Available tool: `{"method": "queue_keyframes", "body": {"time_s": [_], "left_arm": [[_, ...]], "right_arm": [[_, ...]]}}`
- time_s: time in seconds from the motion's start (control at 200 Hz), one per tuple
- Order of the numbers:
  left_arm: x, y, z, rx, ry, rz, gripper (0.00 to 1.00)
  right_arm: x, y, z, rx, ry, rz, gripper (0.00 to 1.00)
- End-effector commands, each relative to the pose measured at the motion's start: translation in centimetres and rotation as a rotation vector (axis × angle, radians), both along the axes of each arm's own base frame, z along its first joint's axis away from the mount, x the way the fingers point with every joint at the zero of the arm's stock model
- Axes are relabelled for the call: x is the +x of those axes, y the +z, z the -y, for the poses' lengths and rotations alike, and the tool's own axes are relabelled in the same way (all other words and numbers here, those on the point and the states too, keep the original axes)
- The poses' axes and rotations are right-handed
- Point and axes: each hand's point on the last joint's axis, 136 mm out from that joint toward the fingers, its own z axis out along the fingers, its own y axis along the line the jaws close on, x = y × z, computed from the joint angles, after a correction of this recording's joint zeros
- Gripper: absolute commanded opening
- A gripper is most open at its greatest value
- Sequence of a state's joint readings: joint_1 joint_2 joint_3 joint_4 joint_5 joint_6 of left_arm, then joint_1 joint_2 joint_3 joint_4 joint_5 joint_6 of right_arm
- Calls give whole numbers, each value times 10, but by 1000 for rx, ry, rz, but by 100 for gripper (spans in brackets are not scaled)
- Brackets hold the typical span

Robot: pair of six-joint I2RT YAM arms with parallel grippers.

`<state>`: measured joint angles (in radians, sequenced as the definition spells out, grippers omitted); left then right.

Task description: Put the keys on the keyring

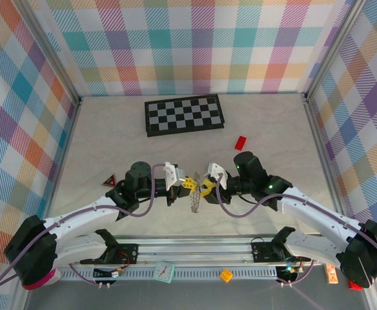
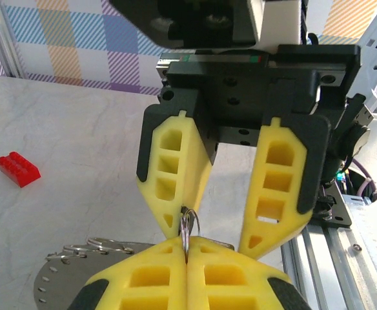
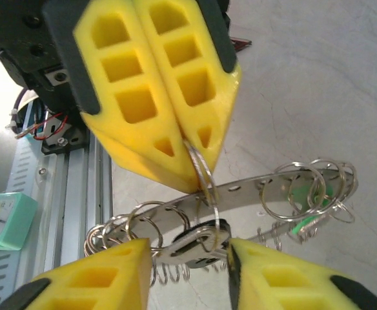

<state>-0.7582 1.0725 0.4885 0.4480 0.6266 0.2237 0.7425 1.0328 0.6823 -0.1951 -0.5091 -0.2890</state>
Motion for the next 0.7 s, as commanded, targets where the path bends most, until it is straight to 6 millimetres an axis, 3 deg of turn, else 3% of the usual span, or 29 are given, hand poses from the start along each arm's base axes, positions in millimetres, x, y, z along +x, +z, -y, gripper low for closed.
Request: {"method": "queue_keyframes", "body": {"time_s": [0.0, 0.155, 0.265, 0.395, 0.59, 0.695], "left_arm": [[-3, 13, 1, -50, -13, 31, 0], [-6, 15, 1, -59, -25, 27, 0], [-5, 17, 1, -64, -22, 26, 0], [-4, 18, 2, -79, -20, 16, 0], [-3, 23, 3, -108, -20, 16, 0], [-4, 27, 3, -123, -21, 29, 0]], "right_arm": [[6, 3, -2, -3, -11, 24, 30], [10, 7, -4, 9, -23, 45, 19], [12, 10, -4, 24, -34, 65, 20], [14, 11, -4, 37, -43, 85, 28], [11, 9, -6, 39, -22, 85, 0], [3, 2, -8, 22, 21, 53, 0]]}}
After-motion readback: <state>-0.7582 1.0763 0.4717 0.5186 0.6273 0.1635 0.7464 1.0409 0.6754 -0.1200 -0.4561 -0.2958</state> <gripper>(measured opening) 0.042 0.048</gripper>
